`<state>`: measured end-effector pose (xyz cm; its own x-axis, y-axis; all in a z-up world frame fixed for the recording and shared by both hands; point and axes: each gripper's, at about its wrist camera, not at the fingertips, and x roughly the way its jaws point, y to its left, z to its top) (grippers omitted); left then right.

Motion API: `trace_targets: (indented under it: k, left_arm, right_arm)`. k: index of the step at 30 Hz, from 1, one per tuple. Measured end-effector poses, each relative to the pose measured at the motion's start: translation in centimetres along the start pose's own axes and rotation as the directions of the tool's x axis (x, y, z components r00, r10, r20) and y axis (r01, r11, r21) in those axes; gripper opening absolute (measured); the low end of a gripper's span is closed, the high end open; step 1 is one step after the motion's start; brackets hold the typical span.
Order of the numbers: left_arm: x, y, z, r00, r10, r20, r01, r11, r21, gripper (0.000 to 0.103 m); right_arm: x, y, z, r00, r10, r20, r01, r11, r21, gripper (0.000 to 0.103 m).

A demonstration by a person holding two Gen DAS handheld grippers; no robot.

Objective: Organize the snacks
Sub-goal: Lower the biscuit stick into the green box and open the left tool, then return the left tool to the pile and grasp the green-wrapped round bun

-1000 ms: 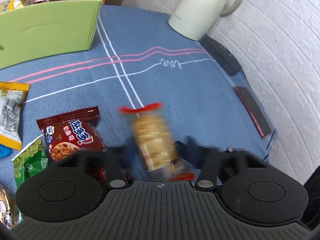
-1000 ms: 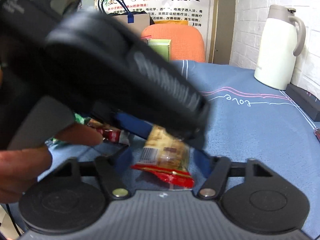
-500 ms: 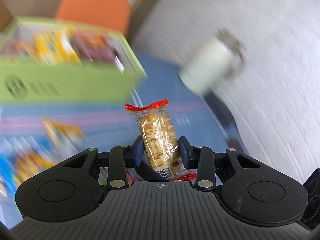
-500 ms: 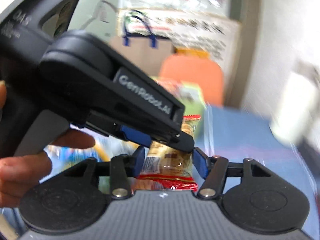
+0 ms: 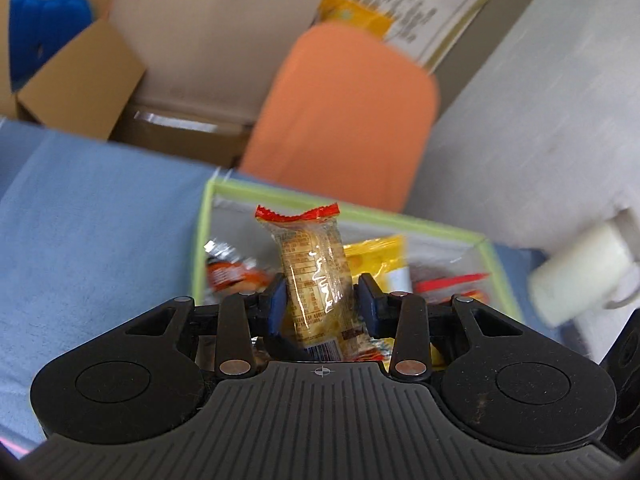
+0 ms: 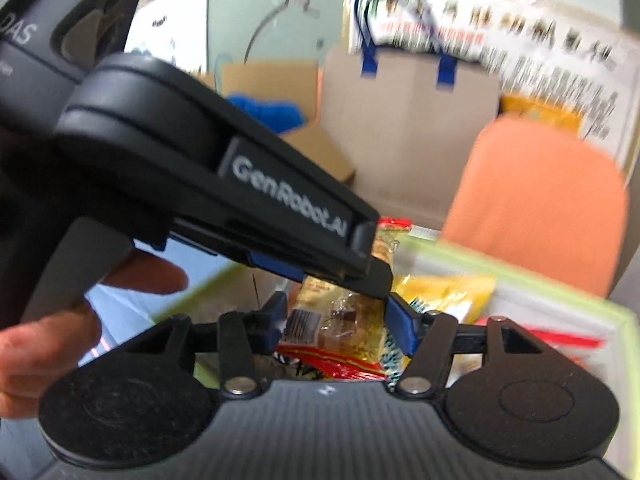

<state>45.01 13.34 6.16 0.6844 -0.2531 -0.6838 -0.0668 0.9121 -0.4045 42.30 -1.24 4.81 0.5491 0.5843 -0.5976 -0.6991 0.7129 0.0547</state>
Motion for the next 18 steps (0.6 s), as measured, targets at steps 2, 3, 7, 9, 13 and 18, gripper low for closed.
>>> trace_targets:
  k: [2, 3, 7, 9, 13, 18]
  left_arm:
    - [0.4, -0.8, -0.2, 0.998, 0.041, 0.037, -0.045, 0.995, 0.087, 0.019]
    - [0.4, -0.9, -0.3, 0.998, 0.037, 0.041, -0.041, 0.994, 0.103, 0.028]
    - [-1.3, -1.1, -0.5, 0.994, -0.018, 0.107, 0.006, 0.993, 0.117, 0.056]
    - [-3.5, -1.3, -0.7, 0.984, -0.027, 0.176, 0.003, 0.991, 0.135, 0.067]
    - [-8.6, -1.9, -2.2, 0.961, -0.057, 0.27, 0.022, 0.991, 0.131, 0.073]
    - [-13.1, -1.8, -6.9, 0.95, -0.114, 0.29, 0.087, 0.991, 0.107, 0.081]
  right_arm:
    - [0.4, 0.0, -0.1, 1.0, 0.004, -0.014, -0.004, 1.0, -0.001, 0.07]
    - [0.4, 0.3, -0.1, 1.0, -0.005, -0.013, 0.005, 1.0, -0.018, 0.072]
    - [-1.3, 0.1, -0.1, 0.996, -0.082, 0.043, 0.083, 0.996, -0.018, 0.094]
    - [-3.6, 0.1, -0.4, 0.993, -0.09, 0.076, 0.091, 0.996, -0.002, 0.093]
    - [-9.5, 0.1, -2.3, 0.982, -0.116, 0.149, 0.113, 0.993, 0.032, 0.103]
    - [-15.5, 2.3, -6.9, 0.969, -0.191, 0.159, 0.17, 0.976, 0.133, 0.103]
